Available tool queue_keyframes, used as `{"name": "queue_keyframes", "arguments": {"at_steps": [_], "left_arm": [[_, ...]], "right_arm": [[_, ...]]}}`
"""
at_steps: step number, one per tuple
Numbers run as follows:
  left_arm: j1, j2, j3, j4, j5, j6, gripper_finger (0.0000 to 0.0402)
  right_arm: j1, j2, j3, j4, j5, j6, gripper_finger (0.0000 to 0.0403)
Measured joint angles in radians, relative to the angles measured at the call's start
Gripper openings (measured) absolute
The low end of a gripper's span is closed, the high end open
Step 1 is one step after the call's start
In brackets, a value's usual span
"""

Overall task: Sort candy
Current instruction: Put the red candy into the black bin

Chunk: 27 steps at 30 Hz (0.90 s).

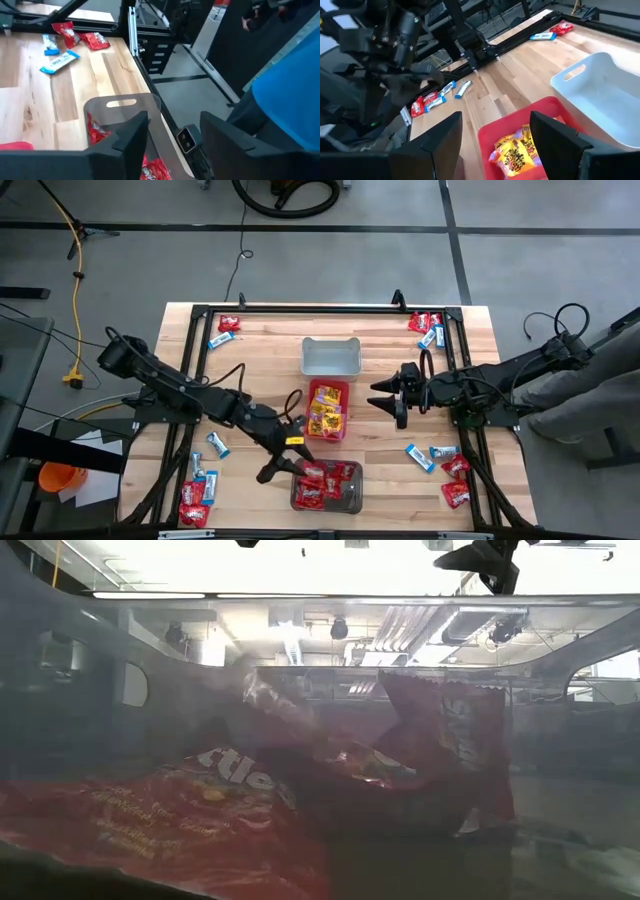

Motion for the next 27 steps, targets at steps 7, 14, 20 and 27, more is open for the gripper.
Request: {"name": "queue_keyframes", "arguments": {"at_steps": [7,14,20,27], "left_arm": [[0.132,-0.178,0.0,-0.085,-0.045,0.003,0.0183],[0.303,-0.408,0.003,-0.094,-0.141,0.116,0.0184],[0.365,-0.461,0.001,-0.101,-0.162,0.132,0.0184],[0.338,-0.415,0.0,-0.102,-0.16,0.14,0.0184]], "right_arm": [[0.0,-0.001,0.051,0.037,-0.087,0.048,0.0227],[0.0,0.003,0.199,0.035,-0.04,-0.2,0.0227],[0.0,0.004,0.24,0.007,0.053,-0.311,0.0227],[0.0,0.004,0.24,-0.043,0.057,-0.267,0.0227]]}}
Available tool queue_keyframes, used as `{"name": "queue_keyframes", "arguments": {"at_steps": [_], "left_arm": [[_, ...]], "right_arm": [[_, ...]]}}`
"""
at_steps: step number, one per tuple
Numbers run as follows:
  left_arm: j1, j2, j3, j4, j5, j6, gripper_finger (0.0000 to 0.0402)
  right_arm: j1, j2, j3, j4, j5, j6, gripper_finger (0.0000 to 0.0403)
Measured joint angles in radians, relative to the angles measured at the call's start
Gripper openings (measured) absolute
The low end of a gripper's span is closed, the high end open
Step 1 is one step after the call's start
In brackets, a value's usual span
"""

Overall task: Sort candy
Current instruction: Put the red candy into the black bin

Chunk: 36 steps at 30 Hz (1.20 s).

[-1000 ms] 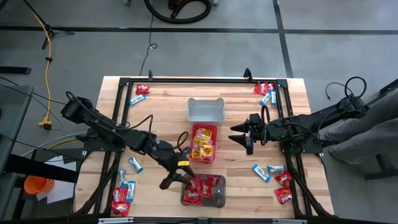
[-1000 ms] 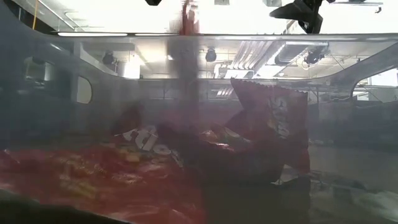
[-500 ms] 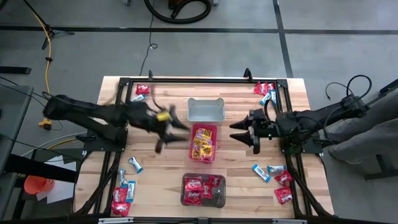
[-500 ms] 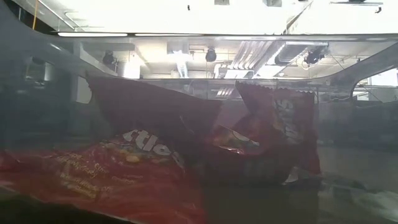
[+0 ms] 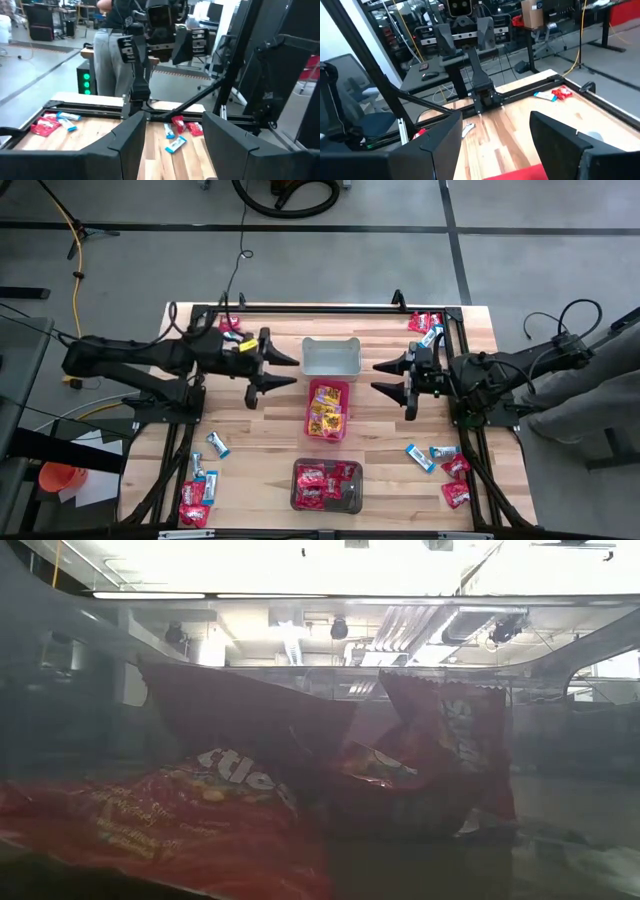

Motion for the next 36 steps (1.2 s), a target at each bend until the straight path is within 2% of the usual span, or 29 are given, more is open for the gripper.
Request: {"name": "queue_keyframes", "arguments": {"at_steps": [3,6,8,12,14,16,21,26,31,36], "left_arm": [[-0.001,0.017,-0.001,0.011,0.001,0.008,0.0184],[-0.001,0.023,-0.057,0.138,0.0,0.005,0.0184],[0.003,0.023,-0.13,0.272,-0.001,-0.037,0.0184],[0.017,0.025,-0.282,0.479,-0.023,-0.159,0.0184],[0.023,0.024,-0.334,0.544,-0.054,-0.208,0.0184],[0.03,0.024,-0.367,0.571,-0.09,-0.248,0.0184],[0.053,0.024,-0.378,0.578,-0.111,-0.254,0.0184],[0.115,0.023,-0.378,0.578,-0.111,-0.183,0.0184],[0.227,0.023,-0.378,0.578,-0.035,-0.164,0.0184],[0.328,0.023,-0.378,0.577,0.016,-0.182,0.0184]], "right_arm": [[0.0,0.0,0.0,-0.018,0.0,0.014,0.0227],[0.0,0.0,0.0,-0.05,0.018,0.048,0.0227],[0.0,0.0,0.0,-0.108,0.075,0.118,0.0227],[-0.041,0.0,0.0,-0.319,0.26,0.311,0.0227],[-0.1,0.0,0.0,-0.437,0.325,0.425,0.0227],[-0.193,0.0,0.0,-0.55,0.326,0.527,0.0227],[-0.536,0.016,0.0,-0.728,0.172,0.579,0.0227],[-0.881,0.115,0.001,-0.702,-0.033,0.455,0.0227],[-1.116,0.299,0.001,-0.604,-0.153,0.392,0.0227],[-1.27,0.49,0.001,-0.52,-0.264,0.382,0.0227]]}}
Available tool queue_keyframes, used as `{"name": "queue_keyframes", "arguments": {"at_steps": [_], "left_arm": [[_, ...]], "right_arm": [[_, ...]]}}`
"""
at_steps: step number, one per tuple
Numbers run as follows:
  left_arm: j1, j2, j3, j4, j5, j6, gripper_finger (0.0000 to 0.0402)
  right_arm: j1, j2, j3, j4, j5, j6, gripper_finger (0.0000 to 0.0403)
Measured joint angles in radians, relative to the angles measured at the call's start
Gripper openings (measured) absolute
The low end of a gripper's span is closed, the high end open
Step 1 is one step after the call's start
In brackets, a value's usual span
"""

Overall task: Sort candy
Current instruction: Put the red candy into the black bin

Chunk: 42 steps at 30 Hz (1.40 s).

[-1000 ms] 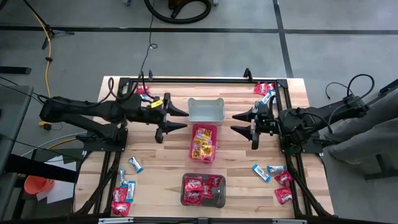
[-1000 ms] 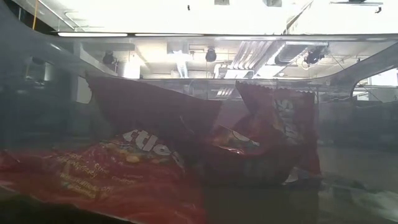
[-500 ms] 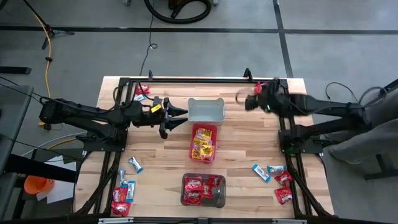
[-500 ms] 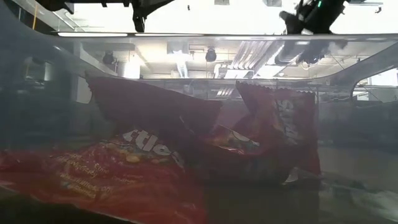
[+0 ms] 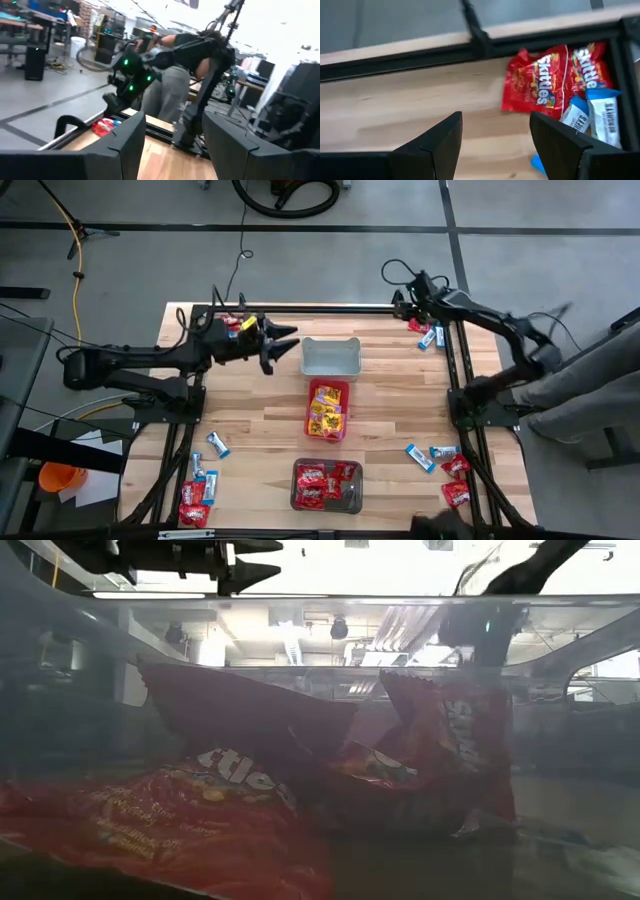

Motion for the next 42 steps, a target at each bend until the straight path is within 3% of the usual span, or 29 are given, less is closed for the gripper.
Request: {"name": "queue_keyframes", "arguments": {"at_steps": [7,17,21,27,34,42], "left_arm": [[0.054,0.0,0.0,-0.006,0.089,-0.012,0.0184],[0.089,0.0,0.001,-0.04,0.104,-0.022,0.0184],[0.114,0.0,0.001,-0.04,0.116,-0.054,0.0184],[0.118,0.0,0.001,-0.039,0.12,-0.044,0.0184],[0.118,-0.002,0.001,-0.015,0.12,-0.037,0.0184],[0.109,-0.005,0.002,0.068,0.12,-0.085,0.0184]], "right_arm": [[-0.108,0.207,0.054,0.026,-0.018,-0.021,0.0227],[-0.124,0.401,0.176,-0.005,0.029,-0.071,0.0209],[-0.123,0.42,0.186,-0.027,0.045,-0.098,0.0155],[-0.121,0.42,0.184,-0.135,0.047,-0.194,0.0016],[-0.068,0.33,0.177,-0.171,0.034,-0.271,0.0006],[0.067,-0.012,0.178,-0.116,0.004,-0.379,0.0003]]}}
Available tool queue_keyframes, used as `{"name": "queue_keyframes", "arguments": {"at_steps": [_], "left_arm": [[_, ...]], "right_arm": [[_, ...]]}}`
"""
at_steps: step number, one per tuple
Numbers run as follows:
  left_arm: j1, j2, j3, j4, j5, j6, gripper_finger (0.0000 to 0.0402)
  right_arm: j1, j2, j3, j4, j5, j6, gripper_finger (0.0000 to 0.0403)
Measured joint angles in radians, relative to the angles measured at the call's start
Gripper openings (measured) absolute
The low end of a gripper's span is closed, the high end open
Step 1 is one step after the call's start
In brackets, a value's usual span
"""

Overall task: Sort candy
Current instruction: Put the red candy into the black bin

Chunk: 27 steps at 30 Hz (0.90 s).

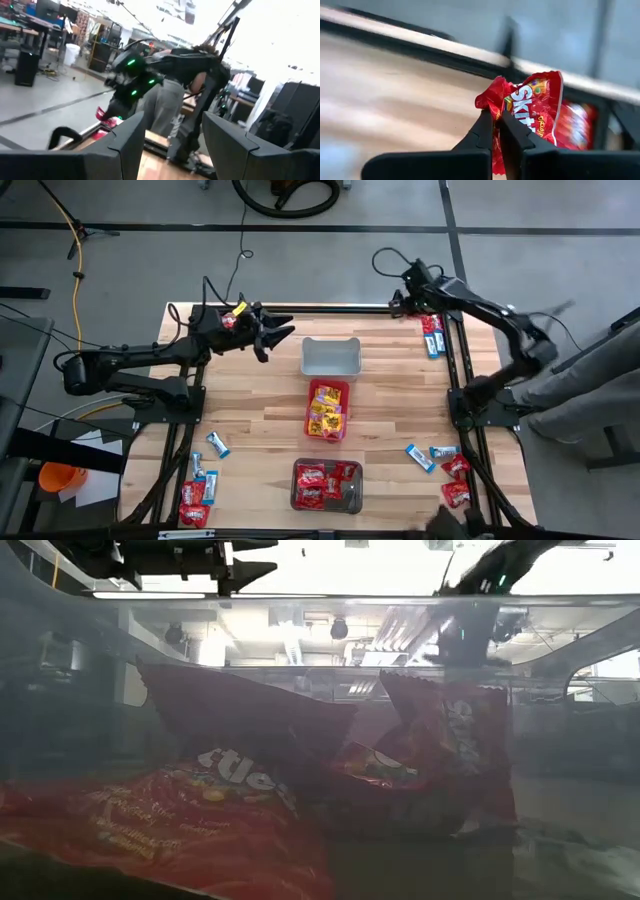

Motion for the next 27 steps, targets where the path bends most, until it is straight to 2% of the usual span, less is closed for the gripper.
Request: {"name": "queue_keyframes", "arguments": {"at_steps": [4,8,15,18,22,27], "left_arm": [[-0.024,0.0,0.0,0.018,-0.003,-0.087,0.0184],[-0.073,0.0,0.0,0.016,-0.005,-0.11,0.0184],[-0.213,0.0,0.0,0.015,-0.07,-0.073,0.0184],[-0.284,0.0,0.0,0.015,-0.133,-0.043,0.0184],[-0.365,0.0,0.0,0.015,-0.231,0.026,0.0184],[-0.437,0.0,0.0,0.01,-0.314,0.134,0.0184]], "right_arm": [[0.116,-0.199,-0.015,0.077,-0.1,-0.04,0.0002],[0.278,-0.363,-0.053,0.169,-0.168,-0.02,0.0001],[0.641,-0.569,-0.258,0.456,-0.197,0.026,0.0001],[0.769,-0.607,-0.37,0.675,-0.178,0.022,0.0],[0.882,-0.596,-0.484,0.978,-0.168,-0.007,0.0],[0.963,-0.53,-0.504,1.097,-0.093,-0.059,0.0]]}}
